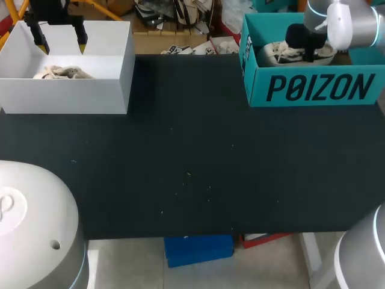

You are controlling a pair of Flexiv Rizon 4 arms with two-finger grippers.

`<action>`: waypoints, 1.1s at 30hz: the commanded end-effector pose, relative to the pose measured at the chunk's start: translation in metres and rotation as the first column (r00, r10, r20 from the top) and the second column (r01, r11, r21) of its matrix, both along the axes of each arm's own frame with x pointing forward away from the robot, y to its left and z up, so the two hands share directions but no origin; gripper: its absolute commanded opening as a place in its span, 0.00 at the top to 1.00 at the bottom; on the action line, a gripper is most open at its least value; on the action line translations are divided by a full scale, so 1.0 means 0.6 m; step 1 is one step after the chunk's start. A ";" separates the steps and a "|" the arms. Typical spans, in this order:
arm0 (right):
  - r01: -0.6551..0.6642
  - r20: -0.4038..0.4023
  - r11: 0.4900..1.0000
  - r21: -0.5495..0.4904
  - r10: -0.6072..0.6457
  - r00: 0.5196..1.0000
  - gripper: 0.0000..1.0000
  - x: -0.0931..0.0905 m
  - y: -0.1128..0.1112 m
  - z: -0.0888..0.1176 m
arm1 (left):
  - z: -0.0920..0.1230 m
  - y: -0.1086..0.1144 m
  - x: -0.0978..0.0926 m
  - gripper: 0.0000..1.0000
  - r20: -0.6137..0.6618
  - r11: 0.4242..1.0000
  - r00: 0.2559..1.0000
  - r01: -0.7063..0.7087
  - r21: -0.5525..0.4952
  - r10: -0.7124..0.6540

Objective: Take the shoe out of the shoebox, open the shoe tongue, remove and reinsert the insole, then place the shoe into the shoebox

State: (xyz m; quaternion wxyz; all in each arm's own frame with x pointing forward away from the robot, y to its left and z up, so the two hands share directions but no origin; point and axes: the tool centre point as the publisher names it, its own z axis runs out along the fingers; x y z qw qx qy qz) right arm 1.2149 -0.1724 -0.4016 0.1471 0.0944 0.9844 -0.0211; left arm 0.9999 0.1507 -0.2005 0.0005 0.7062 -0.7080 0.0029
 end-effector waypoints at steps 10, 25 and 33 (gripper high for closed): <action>-0.004 0.009 1.000 -0.019 0.004 1.000 1.00 -0.007 -0.008 0.036 | 0.001 0.000 0.000 0.00 -0.002 1.000 1.000 -0.001 0.002 0.001; -0.032 0.022 0.998 -0.053 0.033 0.999 1.00 -0.043 0.005 0.104 | 0.001 0.000 0.000 0.00 -0.002 1.000 1.000 -0.001 0.002 0.001; -0.055 0.023 0.993 -0.107 0.058 0.998 1.00 -0.076 0.023 0.158 | 0.001 0.000 0.000 0.00 -0.002 1.000 1.000 -0.001 0.002 0.001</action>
